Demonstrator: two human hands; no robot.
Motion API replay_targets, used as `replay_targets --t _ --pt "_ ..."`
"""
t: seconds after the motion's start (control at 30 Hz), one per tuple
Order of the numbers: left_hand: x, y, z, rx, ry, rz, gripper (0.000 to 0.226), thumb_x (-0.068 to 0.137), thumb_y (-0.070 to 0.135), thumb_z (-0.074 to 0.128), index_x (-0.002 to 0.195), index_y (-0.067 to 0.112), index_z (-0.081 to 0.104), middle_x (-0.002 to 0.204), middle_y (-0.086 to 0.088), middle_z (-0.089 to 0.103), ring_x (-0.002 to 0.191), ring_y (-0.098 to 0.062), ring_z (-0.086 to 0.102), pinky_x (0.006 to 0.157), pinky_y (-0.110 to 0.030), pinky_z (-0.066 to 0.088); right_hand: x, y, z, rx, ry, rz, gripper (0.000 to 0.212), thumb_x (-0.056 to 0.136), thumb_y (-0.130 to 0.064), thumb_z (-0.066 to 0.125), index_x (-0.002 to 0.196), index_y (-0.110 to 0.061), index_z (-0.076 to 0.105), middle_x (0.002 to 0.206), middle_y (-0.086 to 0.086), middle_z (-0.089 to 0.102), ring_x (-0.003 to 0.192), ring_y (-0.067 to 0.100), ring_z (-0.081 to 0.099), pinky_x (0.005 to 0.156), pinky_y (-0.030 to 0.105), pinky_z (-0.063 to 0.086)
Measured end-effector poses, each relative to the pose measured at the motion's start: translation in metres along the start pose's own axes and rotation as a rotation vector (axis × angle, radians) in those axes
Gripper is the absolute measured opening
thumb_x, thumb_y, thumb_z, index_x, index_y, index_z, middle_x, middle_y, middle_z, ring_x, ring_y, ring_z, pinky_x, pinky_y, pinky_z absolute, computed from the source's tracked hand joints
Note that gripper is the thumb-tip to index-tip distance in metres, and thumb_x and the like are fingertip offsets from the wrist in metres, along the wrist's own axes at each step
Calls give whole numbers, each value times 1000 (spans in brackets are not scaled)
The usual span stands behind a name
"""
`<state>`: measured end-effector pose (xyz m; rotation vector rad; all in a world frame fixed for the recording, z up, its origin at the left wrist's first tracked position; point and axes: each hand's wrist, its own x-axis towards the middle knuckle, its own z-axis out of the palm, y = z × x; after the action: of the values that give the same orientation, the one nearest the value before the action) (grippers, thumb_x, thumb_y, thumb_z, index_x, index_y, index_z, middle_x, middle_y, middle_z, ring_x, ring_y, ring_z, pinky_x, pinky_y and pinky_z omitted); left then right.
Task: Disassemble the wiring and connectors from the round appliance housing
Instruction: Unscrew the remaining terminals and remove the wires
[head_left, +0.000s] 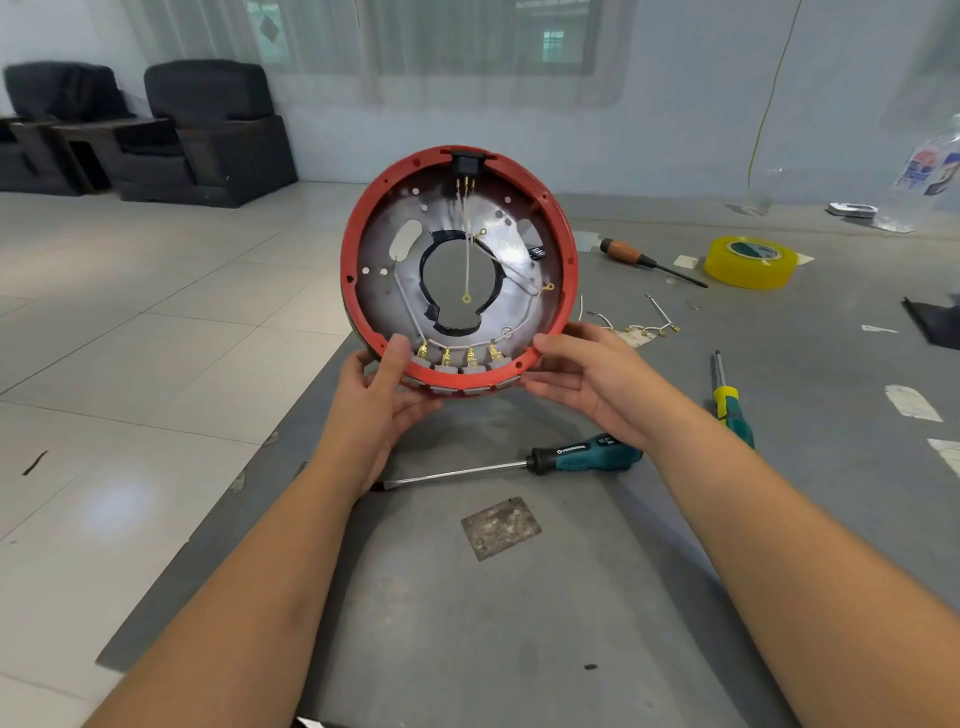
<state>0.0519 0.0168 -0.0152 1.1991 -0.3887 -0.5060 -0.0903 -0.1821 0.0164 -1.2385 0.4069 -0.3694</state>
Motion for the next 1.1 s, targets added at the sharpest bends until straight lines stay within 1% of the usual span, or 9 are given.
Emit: replay_targets --t 0.13,0.23,0.33,0.47,0.57,0.67,0.8,0.97,1.1 --pt "-1 3 3 -25 -119 -42 75 84 25 87 147 15 48 137 -6 70 113 -29 75 87 -36 63 0 1 1 126 2 6 36 91 -9 71 124 -1 60 109 23 74 101 35 74 81 36 62" --pt "-4 9 16 -114 -157 -192 66 77 22 86 136 12 57 131 -9 75 111 -28 76 85 -33 64 0 2 4 106 35 5 26 90 -6 66 115 -4 63 103 20 76 96 34 75 76 34 62" --pt "-2 12 26 -212 -123 -328 56 88 14 80 139 6 59 122 -17 77 107 -32 77 81 -41 66 1 1 8 58 63 0 23 90 -3 62 113 -6 61 99 15 77 93 31 76 75 34 62" --pt "1 10 30 -313 -94 -375 56 95 5 72 147 3 52 128 -24 73 113 -41 74 92 -57 61 2 1 15 1 75 -9 30 91 2 58 120 -6 56 104 16 76 96 32 76 78 37 63" --pt "-1 6 31 -373 -99 -383 53 96 6 71 145 -1 53 128 -27 71 114 -44 73 93 -55 61 3 1 19 9 84 -7 33 90 4 58 121 -7 55 106 17 75 98 33 75 81 39 63" --pt "-3 -1 32 -385 -98 -413 42 94 8 74 132 -5 64 122 -27 74 110 -41 75 92 -51 62 4 -1 23 11 117 -4 34 87 7 56 119 -5 57 110 20 73 95 33 75 78 40 63" --pt "-2 -2 29 -334 -112 -418 43 82 13 80 121 -2 70 118 -25 76 105 -35 78 76 -41 66 5 -4 29 47 123 28 32 86 8 54 116 -1 59 105 19 75 88 29 76 74 38 63" --pt "-3 0 27 -255 -151 -485 47 83 17 81 125 -1 71 120 -27 74 106 -41 76 74 -42 66 4 -2 34 54 121 77 27 87 9 53 110 -2 60 95 17 76 85 30 76 68 33 62" --pt "-2 2 24 -305 -148 -522 44 87 14 76 125 -8 69 119 -32 73 106 -44 75 78 -44 66 6 3 34 25 105 83 35 86 10 50 118 -2 59 97 15 75 84 27 76 70 31 61"
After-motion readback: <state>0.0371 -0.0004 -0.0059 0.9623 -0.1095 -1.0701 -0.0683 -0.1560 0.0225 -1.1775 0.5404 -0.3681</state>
